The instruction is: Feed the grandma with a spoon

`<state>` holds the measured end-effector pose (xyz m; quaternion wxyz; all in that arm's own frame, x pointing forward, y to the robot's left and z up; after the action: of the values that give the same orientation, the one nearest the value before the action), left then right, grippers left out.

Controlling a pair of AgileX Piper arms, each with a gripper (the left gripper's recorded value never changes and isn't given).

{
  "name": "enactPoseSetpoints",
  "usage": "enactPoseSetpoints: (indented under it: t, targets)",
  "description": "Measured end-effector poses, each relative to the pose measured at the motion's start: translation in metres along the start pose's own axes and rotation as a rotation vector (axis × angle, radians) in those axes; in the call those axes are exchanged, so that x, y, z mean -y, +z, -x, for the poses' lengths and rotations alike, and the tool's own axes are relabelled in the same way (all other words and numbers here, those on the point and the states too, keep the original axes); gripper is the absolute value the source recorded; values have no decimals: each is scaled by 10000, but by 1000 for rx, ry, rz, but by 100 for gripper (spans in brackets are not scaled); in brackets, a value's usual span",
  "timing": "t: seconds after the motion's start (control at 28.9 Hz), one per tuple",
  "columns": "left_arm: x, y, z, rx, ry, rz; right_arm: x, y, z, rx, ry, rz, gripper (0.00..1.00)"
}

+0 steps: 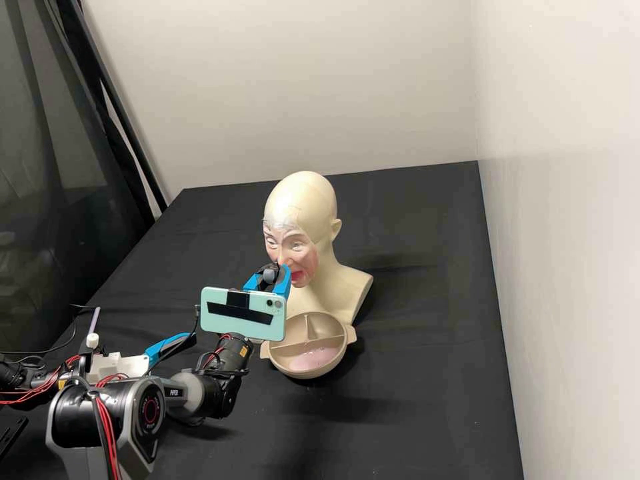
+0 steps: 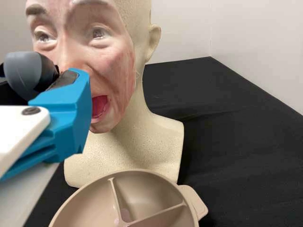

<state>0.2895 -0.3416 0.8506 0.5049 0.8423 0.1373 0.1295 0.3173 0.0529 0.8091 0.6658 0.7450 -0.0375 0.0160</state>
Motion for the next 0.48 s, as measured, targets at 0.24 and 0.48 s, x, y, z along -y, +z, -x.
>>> enactPoseSetpoints:
  t: [0.24,0.48]
  targets:
    - [10,62,-5,11,0,-13,-2,2,0,2,2,-2,0]
    - [11,101,-4,17,10,-59,-6,-2,2,1,3,-3,0]
